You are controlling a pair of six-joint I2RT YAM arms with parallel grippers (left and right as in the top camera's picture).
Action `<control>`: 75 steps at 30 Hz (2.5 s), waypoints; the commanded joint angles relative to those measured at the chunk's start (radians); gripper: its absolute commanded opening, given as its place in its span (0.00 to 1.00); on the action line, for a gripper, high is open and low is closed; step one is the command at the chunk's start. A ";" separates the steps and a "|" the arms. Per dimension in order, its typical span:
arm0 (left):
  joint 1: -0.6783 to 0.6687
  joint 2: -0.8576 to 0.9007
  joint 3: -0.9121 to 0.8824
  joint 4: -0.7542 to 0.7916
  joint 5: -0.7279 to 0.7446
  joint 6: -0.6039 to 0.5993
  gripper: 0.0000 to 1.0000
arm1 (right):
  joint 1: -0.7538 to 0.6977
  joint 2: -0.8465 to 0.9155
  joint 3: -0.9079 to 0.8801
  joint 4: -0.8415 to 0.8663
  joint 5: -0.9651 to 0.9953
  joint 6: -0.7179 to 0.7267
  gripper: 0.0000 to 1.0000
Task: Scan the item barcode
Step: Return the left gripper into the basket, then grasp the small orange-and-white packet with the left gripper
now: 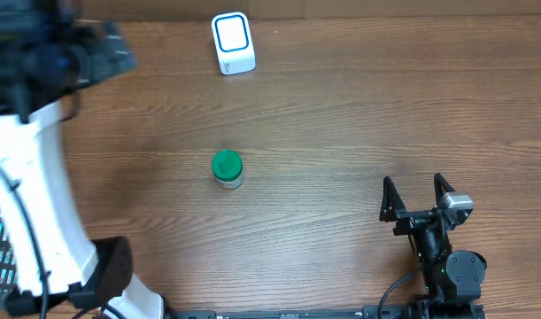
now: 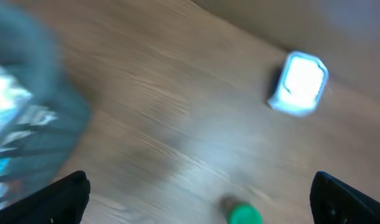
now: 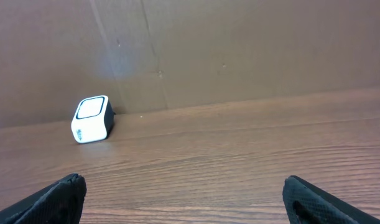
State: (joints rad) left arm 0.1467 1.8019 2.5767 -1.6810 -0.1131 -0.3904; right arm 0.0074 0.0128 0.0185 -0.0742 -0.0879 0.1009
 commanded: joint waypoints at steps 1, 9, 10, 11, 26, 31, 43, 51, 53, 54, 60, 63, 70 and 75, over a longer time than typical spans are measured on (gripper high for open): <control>0.133 -0.048 0.024 -0.008 0.000 0.002 1.00 | 0.003 -0.010 -0.012 0.005 0.008 -0.001 1.00; 0.451 -0.057 -0.009 -0.008 0.051 -0.014 1.00 | 0.003 -0.010 -0.012 0.005 0.009 -0.001 1.00; 0.486 -0.056 -0.021 -0.008 0.064 -0.022 1.00 | 0.003 -0.010 -0.012 0.005 0.009 -0.001 1.00; 0.531 -0.056 -0.040 -0.008 0.077 -0.034 1.00 | 0.003 -0.010 -0.012 0.005 0.008 -0.001 1.00; 0.766 -0.056 -0.492 0.137 0.102 -0.038 1.00 | 0.003 -0.010 -0.012 0.005 0.008 -0.001 1.00; 0.770 -0.056 -0.653 0.216 0.076 0.000 0.98 | 0.003 -0.010 -0.012 0.005 0.008 -0.001 1.00; 0.771 -0.056 -1.031 0.430 0.009 0.077 0.95 | 0.003 -0.010 -0.012 0.005 0.008 -0.001 1.00; 0.771 -0.056 -1.225 0.591 0.009 0.124 0.84 | 0.003 -0.010 -0.012 0.005 0.008 -0.001 1.00; 0.771 -0.056 -1.259 0.621 0.010 0.141 0.82 | 0.003 -0.010 -0.012 0.005 0.009 -0.001 1.00; 0.769 -0.056 -1.276 0.635 0.009 0.153 0.80 | 0.003 -0.010 -0.012 0.005 0.008 -0.001 1.00; 0.769 -0.056 -1.341 0.692 0.009 0.189 0.61 | 0.003 -0.010 -0.012 0.005 0.009 -0.001 1.00; 0.769 -0.056 -1.342 0.702 0.009 0.189 0.26 | 0.003 -0.010 -0.012 0.005 0.009 -0.001 1.00; 0.769 -0.058 -1.287 0.660 0.010 0.184 0.04 | 0.003 -0.010 -0.012 0.005 0.008 -0.001 1.00; 0.769 -0.058 -1.085 0.535 0.092 0.185 0.04 | 0.003 -0.010 -0.012 0.005 0.009 -0.001 1.00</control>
State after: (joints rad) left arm 0.9207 1.7599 1.3506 -1.1080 -0.0933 -0.2115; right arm 0.0071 0.0128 0.0185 -0.0746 -0.0879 0.1009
